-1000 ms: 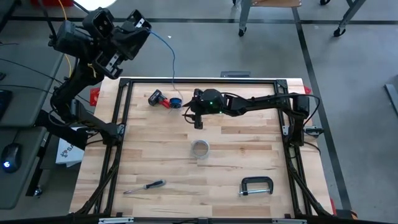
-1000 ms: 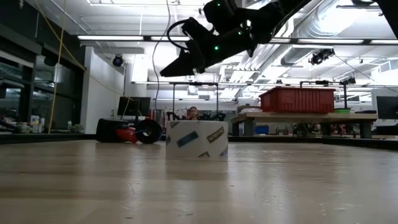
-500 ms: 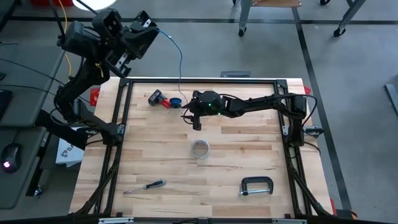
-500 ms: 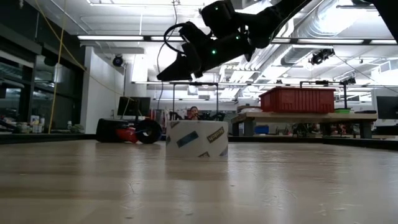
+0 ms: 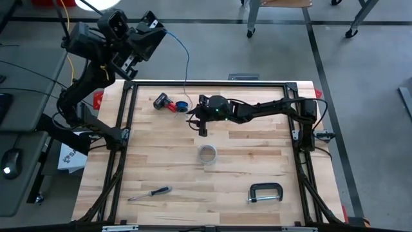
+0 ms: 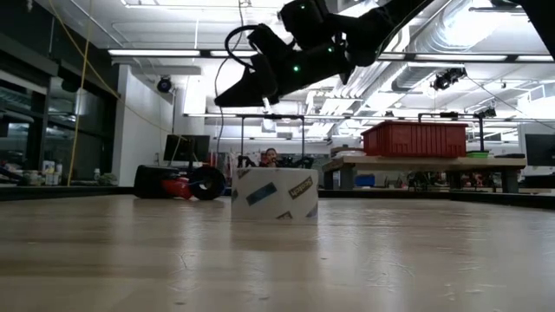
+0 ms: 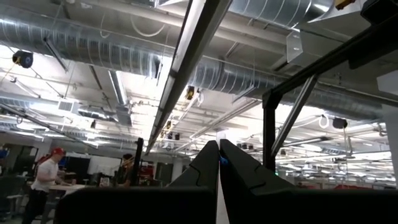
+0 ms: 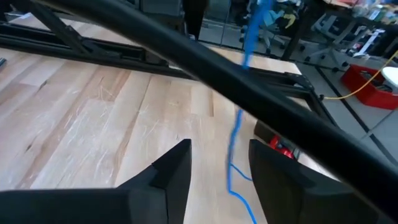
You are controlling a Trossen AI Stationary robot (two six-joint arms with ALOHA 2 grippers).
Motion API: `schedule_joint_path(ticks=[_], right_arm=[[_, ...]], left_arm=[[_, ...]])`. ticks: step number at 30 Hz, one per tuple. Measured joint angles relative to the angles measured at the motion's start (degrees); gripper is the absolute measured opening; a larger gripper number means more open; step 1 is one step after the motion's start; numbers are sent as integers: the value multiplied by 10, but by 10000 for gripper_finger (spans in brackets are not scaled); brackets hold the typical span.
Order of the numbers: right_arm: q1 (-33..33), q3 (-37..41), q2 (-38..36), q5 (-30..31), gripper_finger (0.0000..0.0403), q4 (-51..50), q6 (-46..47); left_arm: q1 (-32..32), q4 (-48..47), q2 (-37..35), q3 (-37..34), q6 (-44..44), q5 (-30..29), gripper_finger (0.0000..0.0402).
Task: Coil cords
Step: Uncoil the blue wire from the spool
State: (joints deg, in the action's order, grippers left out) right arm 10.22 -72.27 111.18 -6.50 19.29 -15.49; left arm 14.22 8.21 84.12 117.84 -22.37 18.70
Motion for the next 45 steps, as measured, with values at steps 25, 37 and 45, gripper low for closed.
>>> schedule_joint_path(ticks=[25,37,45], right_arm=[[-4,-47,-4,-2,1,-67,87],[30,-58,-92,-121,0,-175,106],[40,-57,-165,-242,0,-330,20]], left_arm=[[1,11,4,0,29,-43,8],[15,-188,-27,0,70,-128,137],[15,-401,-61,1,105,-236,174]])
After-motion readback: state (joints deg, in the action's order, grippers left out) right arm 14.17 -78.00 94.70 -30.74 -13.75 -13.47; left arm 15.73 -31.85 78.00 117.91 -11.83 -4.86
